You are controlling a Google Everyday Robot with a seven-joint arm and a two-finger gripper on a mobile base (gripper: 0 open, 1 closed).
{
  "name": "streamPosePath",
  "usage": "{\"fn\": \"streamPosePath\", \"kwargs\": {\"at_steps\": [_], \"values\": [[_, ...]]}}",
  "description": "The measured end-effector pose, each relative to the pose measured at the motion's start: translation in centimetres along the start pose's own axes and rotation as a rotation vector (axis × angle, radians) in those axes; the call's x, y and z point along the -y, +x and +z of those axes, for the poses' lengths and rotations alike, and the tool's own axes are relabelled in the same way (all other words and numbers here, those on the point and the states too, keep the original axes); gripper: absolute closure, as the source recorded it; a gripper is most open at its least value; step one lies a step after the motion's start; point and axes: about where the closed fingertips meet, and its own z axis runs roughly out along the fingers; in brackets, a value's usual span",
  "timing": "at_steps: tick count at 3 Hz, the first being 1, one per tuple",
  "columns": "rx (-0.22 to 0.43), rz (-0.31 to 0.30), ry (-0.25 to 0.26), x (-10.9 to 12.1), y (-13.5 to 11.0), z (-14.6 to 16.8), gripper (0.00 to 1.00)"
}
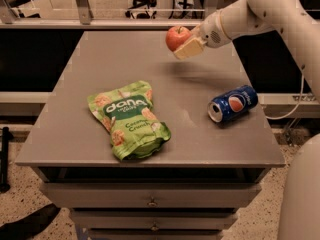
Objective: Move apple near green rice chip bag
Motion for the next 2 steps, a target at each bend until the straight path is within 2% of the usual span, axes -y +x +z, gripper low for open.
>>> {"fn": "streamPosePath", "kwargs": {"at_steps": [1,2], "values": [[-0.084,-0.076,-0.133,-3.6,2.9,-2.1,1.00],[-0.143,-0.221,-0.277,-7.6,4.4,-3.8,1.00]]}}
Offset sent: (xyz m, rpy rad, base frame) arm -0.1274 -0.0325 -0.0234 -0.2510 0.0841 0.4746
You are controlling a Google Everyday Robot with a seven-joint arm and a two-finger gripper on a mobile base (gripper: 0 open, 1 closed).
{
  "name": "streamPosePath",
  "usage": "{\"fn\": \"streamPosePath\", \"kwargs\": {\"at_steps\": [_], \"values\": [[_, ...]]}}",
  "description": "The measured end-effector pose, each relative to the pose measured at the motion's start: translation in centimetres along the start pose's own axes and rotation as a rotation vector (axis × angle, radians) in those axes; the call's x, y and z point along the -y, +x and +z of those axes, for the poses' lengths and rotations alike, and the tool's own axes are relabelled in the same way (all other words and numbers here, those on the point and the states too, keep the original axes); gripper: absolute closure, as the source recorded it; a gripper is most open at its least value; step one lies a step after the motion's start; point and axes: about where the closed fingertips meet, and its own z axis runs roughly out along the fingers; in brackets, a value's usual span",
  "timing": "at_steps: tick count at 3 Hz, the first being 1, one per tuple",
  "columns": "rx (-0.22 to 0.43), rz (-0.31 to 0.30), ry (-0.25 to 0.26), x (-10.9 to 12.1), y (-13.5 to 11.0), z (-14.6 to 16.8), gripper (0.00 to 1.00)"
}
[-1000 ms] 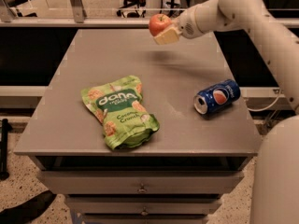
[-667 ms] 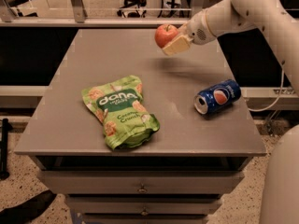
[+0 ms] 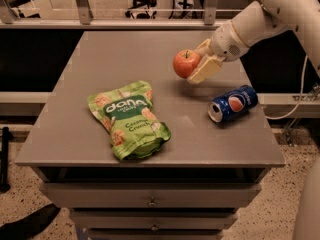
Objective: Move apple near green rice chip bag
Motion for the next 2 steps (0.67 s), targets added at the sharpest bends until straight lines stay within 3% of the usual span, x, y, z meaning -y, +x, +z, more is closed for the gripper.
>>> {"fn": "streamPosePath", "kwargs": {"at_steps": [2], "values": [[-0.021,-0.190,-0.129,-3.6,-1.2,2.0,1.00]]}}
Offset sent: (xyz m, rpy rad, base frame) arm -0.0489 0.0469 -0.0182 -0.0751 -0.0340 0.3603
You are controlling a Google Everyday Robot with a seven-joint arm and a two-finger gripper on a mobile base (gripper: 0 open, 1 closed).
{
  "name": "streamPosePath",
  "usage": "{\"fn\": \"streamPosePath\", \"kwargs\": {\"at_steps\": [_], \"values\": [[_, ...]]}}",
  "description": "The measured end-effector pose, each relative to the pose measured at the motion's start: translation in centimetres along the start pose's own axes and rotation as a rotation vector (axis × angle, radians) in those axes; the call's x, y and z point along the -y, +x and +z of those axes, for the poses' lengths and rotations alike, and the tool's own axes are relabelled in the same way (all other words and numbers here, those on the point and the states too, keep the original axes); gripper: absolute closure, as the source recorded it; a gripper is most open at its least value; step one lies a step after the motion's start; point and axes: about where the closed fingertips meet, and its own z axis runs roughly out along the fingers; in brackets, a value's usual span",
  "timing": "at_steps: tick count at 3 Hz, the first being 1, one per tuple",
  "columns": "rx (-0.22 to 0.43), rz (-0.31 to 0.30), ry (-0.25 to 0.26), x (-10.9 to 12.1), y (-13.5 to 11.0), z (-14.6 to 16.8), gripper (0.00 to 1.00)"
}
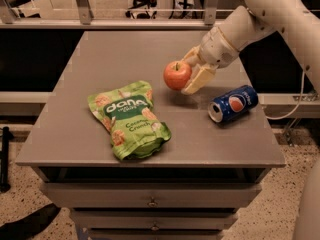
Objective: Move apple near green rice chip bag
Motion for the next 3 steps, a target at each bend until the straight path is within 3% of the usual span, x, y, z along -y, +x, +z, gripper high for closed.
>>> {"fn": "streamPosePath", "kwargs": {"at_steps": [1,2,3], "values": [[-0.003,-0.050,-0.060,-0.5,-0.9,1.6,1.00],[-0.014,-0.064,-0.096,-0.7,-1.3,2.5,0.85],[-0.026,-0.068,-0.111,-0.5,-1.3,3.1,0.62]]}}
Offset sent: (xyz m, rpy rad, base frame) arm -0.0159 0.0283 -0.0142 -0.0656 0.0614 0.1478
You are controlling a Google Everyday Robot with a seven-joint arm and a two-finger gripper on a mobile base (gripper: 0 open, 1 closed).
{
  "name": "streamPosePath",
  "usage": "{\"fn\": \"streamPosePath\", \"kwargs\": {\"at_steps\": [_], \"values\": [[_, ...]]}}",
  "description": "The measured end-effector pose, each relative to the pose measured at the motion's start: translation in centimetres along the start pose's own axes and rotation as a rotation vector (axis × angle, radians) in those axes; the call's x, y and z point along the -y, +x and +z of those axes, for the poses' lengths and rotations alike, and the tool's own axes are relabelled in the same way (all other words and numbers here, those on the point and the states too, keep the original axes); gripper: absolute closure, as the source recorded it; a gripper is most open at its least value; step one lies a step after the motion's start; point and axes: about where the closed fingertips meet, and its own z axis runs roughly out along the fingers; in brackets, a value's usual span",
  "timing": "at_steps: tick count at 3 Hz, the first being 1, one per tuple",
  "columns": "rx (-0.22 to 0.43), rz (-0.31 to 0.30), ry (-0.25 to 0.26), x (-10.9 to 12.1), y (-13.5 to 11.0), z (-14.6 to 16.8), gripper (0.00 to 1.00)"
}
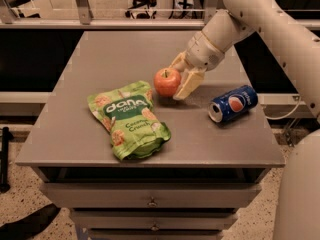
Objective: Move apple near green rice chip bag
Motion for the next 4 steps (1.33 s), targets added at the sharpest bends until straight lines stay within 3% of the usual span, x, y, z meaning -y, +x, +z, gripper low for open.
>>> {"fn": "streamPosePath", "kwargs": {"at_steps": [1,2,3,4], "values": [[-0.013,0.003,-0.002,0.43,0.23,0.28,0.39],[-0.028,0.004,-0.003,0.75,0.40,0.48,0.07],[-0.037,0.002,-0.002,0.80,0.44,0.39,0.00],[-0.043,0.011,0.008,0.79,0.77,0.06,0.00]]}}
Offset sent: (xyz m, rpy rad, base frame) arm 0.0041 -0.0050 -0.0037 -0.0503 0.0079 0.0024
